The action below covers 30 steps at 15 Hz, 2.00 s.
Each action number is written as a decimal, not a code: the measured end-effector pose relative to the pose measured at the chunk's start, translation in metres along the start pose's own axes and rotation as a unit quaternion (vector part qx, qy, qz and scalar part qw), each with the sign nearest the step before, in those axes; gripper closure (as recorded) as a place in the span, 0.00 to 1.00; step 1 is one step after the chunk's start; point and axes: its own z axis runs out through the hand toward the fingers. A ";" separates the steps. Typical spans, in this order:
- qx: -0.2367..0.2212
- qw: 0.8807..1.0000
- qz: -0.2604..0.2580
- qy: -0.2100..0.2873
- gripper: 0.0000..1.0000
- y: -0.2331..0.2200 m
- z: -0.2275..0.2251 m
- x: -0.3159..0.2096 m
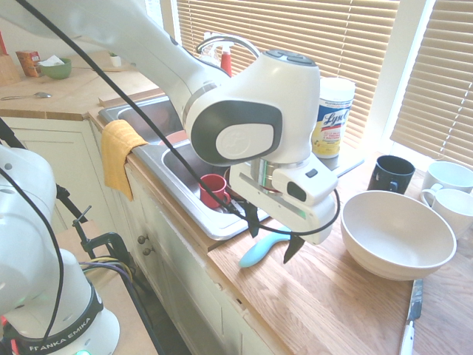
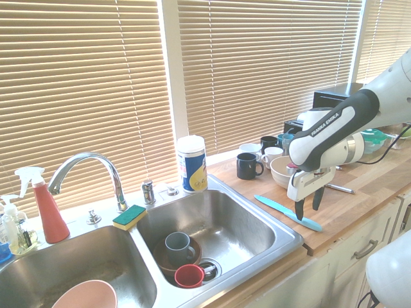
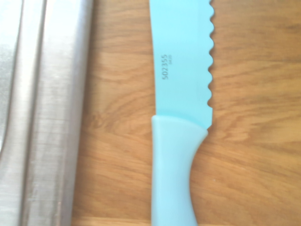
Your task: Put the knife into the sink
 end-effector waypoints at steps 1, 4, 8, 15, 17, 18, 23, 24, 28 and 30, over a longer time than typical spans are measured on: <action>0.000 1.000 0.000 0.000 0.00 0.000 0.003 0.001; 0.008 1.000 0.001 0.004 0.00 -0.002 0.006 0.003; 0.019 1.000 0.000 0.008 0.00 -0.008 0.008 0.004; 0.022 0.999 -0.008 0.023 0.00 -0.017 0.019 0.013; 0.023 0.999 -0.012 0.026 0.00 -0.021 0.020 0.014; 0.023 0.999 -0.014 0.027 1.00 -0.023 0.020 0.015; 0.024 0.999 -0.020 0.036 1.00 -0.026 0.020 0.015; 0.024 0.999 -0.020 0.036 1.00 -0.026 0.020 0.015; 0.024 0.999 -0.016 0.036 1.00 -0.025 0.020 0.016; 0.024 0.999 -0.015 0.036 1.00 -0.024 0.020 0.016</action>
